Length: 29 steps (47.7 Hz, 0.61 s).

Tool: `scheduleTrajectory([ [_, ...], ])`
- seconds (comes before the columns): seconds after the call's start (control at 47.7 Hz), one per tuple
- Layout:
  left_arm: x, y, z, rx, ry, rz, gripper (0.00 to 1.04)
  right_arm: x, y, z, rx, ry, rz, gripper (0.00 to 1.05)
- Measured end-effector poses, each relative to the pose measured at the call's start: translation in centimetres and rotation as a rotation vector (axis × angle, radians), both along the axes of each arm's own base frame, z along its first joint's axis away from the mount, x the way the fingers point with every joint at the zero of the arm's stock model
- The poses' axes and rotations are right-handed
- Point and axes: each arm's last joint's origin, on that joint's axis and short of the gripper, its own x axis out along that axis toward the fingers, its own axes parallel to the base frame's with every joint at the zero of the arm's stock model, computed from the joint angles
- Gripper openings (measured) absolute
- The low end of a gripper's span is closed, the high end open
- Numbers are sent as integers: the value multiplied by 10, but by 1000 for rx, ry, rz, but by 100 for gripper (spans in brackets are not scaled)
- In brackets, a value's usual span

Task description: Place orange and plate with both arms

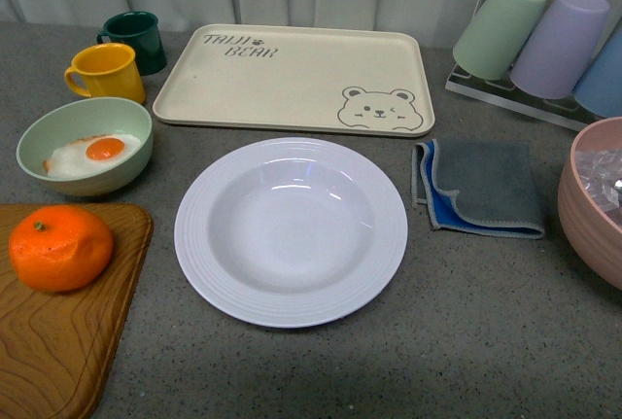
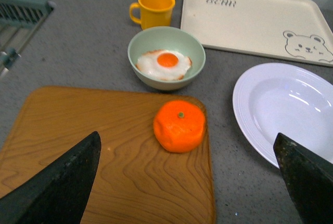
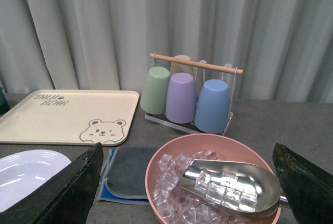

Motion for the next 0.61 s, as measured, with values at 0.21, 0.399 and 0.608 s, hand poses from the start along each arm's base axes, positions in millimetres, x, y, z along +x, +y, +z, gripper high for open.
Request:
scheduleTrajectory([
  [0.21,51,-16,-7,-71,159,-90,98,0,0,0,0,0,0,95],
  [0.399,88,-19,-26,-60,258,-102,98,0,0,0,0,-1,0,95],
  [0.608,122,-16,-59,-45,435,-92,98,0,0,0,0,0,0,95],
])
